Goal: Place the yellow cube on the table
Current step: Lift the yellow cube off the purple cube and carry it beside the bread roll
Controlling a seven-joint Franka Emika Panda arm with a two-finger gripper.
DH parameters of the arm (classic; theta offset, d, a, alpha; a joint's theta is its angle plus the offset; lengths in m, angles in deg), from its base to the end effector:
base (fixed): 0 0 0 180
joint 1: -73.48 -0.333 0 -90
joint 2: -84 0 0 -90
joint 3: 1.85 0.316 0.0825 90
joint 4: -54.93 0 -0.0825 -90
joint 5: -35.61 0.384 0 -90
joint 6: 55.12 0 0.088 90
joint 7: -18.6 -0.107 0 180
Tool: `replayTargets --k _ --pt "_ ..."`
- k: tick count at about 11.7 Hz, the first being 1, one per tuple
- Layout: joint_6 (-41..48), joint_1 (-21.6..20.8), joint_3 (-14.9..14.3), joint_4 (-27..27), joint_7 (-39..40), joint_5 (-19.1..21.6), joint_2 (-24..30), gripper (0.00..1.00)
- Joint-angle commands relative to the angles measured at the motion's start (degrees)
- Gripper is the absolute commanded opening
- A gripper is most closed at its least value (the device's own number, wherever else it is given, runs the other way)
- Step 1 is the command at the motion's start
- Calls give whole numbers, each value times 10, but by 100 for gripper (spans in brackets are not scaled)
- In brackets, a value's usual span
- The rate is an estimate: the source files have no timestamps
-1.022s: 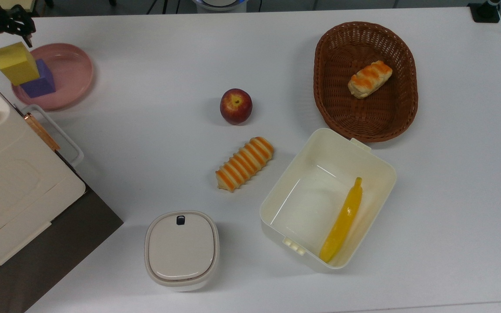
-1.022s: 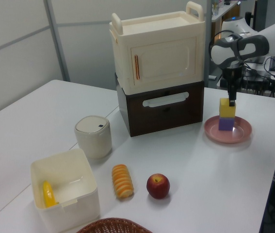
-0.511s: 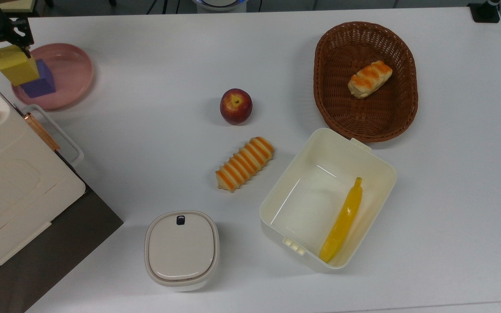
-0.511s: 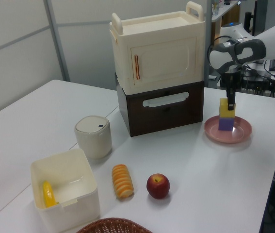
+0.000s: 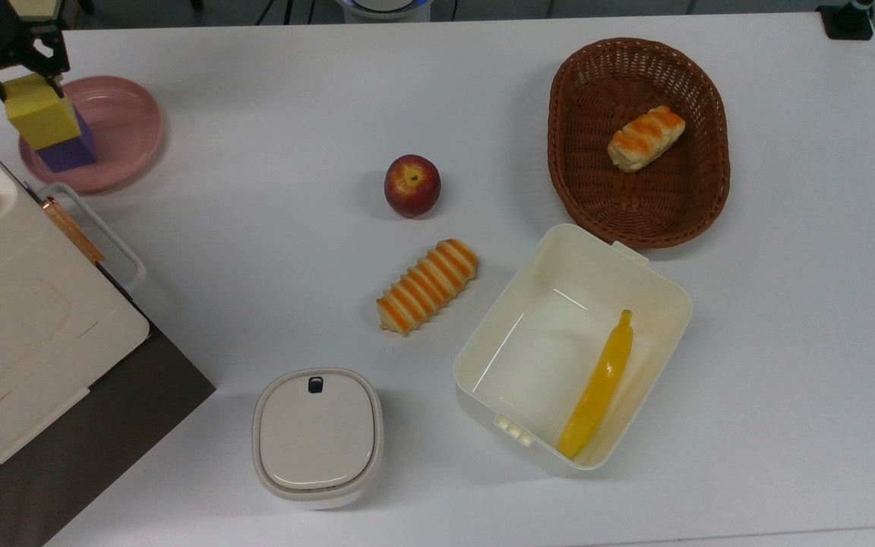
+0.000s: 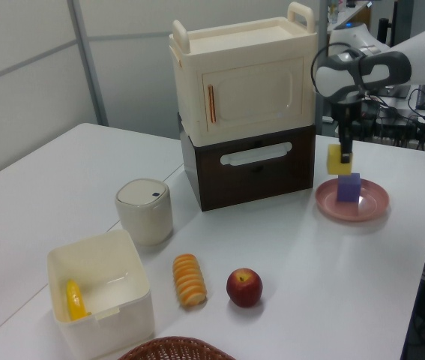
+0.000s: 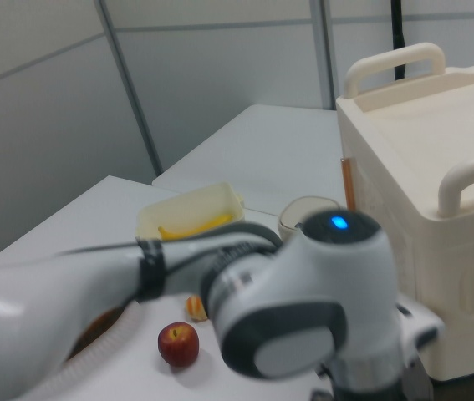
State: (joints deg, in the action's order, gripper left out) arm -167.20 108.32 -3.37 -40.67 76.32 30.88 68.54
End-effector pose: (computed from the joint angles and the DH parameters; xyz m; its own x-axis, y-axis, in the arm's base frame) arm 0.5144 -0.3837 0.4495 0.9184 0.3908 -0.0622 0.3943 -0.9171 0.0588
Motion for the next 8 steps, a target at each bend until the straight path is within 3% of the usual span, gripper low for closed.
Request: replayTargets --k 1,3,8 --pt "24 -9 61 -13 -93 7 37 57" --pt "24 -31 91 -13 -181 0 36 58" --pt "26 -154 91 -15 -369 1 34 64"
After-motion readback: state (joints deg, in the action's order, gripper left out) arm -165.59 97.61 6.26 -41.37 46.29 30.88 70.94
